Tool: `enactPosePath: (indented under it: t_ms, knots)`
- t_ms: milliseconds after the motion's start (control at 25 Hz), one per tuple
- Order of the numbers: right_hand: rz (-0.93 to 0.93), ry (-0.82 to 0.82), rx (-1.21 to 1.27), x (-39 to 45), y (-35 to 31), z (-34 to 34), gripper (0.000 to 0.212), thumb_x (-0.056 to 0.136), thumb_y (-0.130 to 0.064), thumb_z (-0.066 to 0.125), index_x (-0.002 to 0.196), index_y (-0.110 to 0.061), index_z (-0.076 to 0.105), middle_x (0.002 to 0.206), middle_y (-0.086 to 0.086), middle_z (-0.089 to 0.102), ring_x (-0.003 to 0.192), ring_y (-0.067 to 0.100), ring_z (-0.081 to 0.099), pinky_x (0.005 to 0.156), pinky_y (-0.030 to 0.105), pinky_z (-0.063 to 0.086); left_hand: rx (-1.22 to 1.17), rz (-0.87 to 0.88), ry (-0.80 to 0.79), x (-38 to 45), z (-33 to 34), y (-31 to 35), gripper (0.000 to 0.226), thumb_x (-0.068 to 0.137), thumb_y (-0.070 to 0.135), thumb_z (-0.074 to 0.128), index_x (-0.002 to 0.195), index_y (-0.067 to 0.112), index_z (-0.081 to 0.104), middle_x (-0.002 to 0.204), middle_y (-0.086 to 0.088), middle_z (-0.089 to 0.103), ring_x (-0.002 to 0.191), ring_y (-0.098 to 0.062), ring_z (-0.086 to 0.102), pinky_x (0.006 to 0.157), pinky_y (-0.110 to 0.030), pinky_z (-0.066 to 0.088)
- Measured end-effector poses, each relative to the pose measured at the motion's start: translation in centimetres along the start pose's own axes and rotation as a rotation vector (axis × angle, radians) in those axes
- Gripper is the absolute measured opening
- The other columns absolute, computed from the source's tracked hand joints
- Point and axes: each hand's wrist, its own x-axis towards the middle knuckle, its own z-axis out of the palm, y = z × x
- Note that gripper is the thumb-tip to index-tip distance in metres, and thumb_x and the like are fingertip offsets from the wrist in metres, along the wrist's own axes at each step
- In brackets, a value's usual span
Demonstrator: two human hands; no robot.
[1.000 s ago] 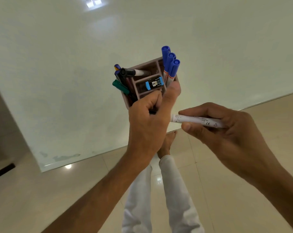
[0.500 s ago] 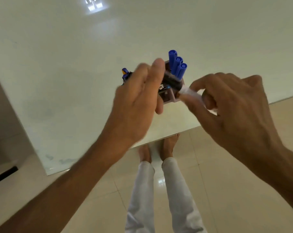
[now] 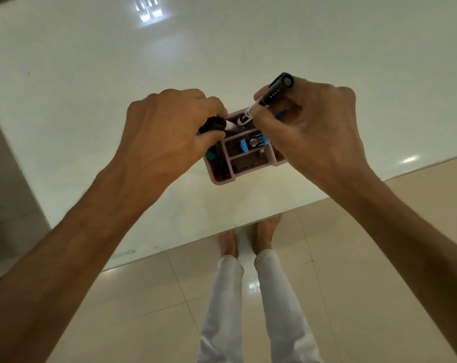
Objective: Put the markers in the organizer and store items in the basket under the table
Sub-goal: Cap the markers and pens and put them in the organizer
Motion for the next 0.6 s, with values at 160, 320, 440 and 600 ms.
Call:
enactPosePath:
  t_ms: [160, 320, 440, 600]
  knots:
    - [-0.03, 0.058, -0.029, 0.8, 0.3, 0.6, 0.019, 0.094, -0.036, 0.07, 0.104, -0.022, 0.077, 0.081, -0.014, 0.074, 0.07, -0.002, 0.069, 0.069, 0.009, 0.055, -0.064, 0.005, 0.067, -0.1, 0.5, -0.7, 0.029, 0.1, 0.05, 0.062, 0.124, 0.037, 0.07, 0.108, 0.009, 0.073, 0.085, -0.014, 0.053, 0.073, -0.034, 0.042]
    - [-0.034, 0.061, -0.064, 0.7, 0.5, 0.1, 0.022, 0.095, -0.041, 0.069, 0.108, -0.024, 0.075, 0.079, -0.02, 0.069, 0.067, -0.007, 0.063, 0.069, 0.006, 0.05, -0.101, 0.015, 0.07, -0.3, 0.9, -1.0, 0.026, 0.1, 0.049, 0.061, 0.122, 0.037, 0.069, 0.109, 0.011, 0.071, 0.083, -0.011, 0.051, 0.073, -0.033, 0.042]
    - [-0.009, 0.178, -0.041, 0.1, 1.1, -1.0, 0.026, 0.099, -0.036, 0.061, 0.118, -0.02, 0.07, 0.084, -0.015, 0.066, 0.068, -0.006, 0.061, 0.066, 0.006, 0.046, -0.135, 0.022, 0.085, -0.3, 1.1, -1.2, 0.024, 0.099, 0.049, 0.062, 0.118, 0.038, 0.07, 0.107, 0.013, 0.07, 0.081, -0.011, 0.051, 0.073, -0.032, 0.041]
    - [0.263, 0.09, -0.044, -1.6, 3.9, -1.7, 0.03, 0.099, -0.027, 0.058, 0.128, -0.021, 0.063, 0.105, -0.006, 0.071, 0.079, -0.002, 0.067, 0.071, 0.017, 0.054, -0.177, 0.012, 0.084, -0.7, 1.3, -1.7, 0.029, 0.095, 0.054, 0.065, 0.12, 0.041, 0.067, 0.112, 0.015, 0.068, 0.079, -0.009, 0.054, 0.074, -0.034, 0.047]
